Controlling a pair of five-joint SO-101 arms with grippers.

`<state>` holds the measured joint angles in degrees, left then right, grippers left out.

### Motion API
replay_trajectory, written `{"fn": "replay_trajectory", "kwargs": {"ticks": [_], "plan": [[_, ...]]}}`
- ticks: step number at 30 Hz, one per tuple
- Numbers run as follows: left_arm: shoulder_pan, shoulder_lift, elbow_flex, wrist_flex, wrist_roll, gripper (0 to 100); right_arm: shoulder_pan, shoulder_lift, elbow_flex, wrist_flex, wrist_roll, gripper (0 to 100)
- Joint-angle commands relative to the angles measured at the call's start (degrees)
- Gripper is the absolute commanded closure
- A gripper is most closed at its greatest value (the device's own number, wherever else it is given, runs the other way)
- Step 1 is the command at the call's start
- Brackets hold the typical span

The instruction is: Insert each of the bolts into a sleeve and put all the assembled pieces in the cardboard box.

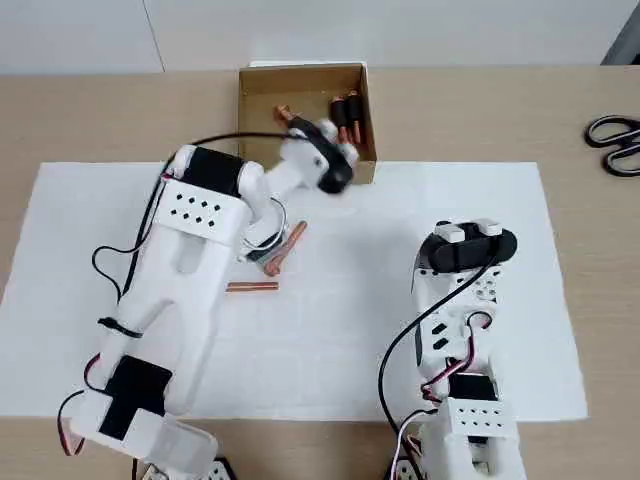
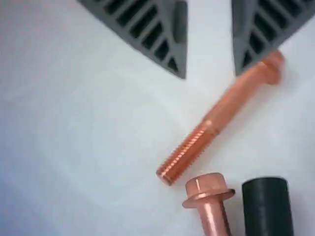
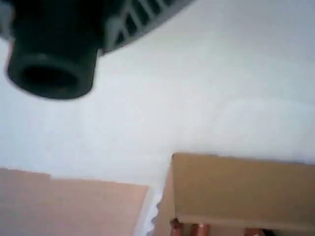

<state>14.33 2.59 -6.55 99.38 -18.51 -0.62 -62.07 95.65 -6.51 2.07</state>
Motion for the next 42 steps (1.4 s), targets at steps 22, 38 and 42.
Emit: {"fn": "replay_trajectory", "kwargs": {"ticks": [22,38,42], "plan": [[-8.1,2.0,-2.3,-1.1,81.8,88,-0.4,-0.7,0.4,-1.1,0.5,99.5],[-3.5,2.0,4.5,-3.4,96.1,70,-0.4,-0.7,0.4,-1.1,0.5,99.5],[-3.5,2.0,5.2,-5.1,98.8,70,-0.4,-0.7,0.4,-1.0,0.5,99.5]]}}
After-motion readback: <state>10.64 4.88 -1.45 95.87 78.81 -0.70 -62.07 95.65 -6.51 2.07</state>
